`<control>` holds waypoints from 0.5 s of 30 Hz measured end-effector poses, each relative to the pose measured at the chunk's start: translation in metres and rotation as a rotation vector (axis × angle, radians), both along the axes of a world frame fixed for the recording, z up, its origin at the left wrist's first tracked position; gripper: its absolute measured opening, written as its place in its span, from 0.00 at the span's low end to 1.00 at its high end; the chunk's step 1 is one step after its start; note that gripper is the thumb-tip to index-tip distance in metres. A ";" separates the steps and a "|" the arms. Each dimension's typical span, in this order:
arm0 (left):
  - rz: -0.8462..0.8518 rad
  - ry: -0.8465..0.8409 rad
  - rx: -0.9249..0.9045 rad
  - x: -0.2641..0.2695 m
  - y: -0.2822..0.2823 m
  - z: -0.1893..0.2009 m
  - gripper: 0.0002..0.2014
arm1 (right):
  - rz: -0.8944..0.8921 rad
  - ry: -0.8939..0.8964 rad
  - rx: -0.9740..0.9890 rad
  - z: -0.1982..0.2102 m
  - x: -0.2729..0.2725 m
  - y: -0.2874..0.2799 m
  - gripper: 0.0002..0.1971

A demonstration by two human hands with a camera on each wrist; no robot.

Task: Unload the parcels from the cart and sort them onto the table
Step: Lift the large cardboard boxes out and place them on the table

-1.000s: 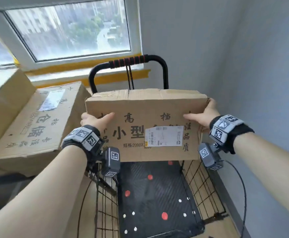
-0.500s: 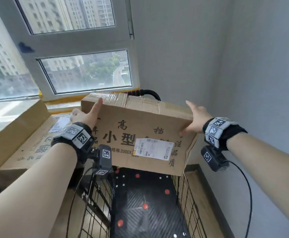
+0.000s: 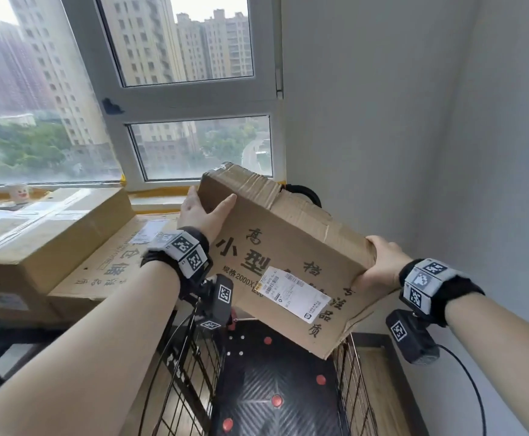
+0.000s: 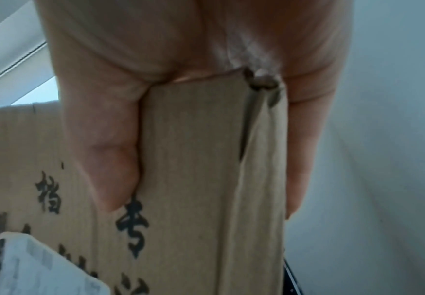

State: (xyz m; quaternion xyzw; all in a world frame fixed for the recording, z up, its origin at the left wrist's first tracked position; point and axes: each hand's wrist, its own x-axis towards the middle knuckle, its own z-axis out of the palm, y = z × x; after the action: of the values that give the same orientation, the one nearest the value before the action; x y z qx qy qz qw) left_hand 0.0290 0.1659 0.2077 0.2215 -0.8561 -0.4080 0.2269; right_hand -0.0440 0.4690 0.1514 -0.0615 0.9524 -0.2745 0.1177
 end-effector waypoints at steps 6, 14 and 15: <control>-0.051 -0.204 -0.076 0.021 -0.004 -0.012 0.44 | -0.013 -0.155 -0.238 -0.017 -0.009 -0.034 0.53; -0.056 -0.265 -0.027 0.057 -0.078 -0.024 0.44 | 0.035 -0.456 -0.623 0.000 0.014 -0.154 0.44; -0.046 -0.271 -0.036 0.063 -0.089 -0.023 0.43 | 0.045 -0.459 -0.644 -0.006 0.010 -0.173 0.51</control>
State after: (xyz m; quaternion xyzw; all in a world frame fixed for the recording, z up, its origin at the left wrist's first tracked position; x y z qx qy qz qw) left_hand 0.0920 0.0768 0.1850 0.2506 -0.8910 -0.3640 0.1039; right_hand -0.0341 0.2964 0.1450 -0.0531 0.7649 -0.5633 0.3081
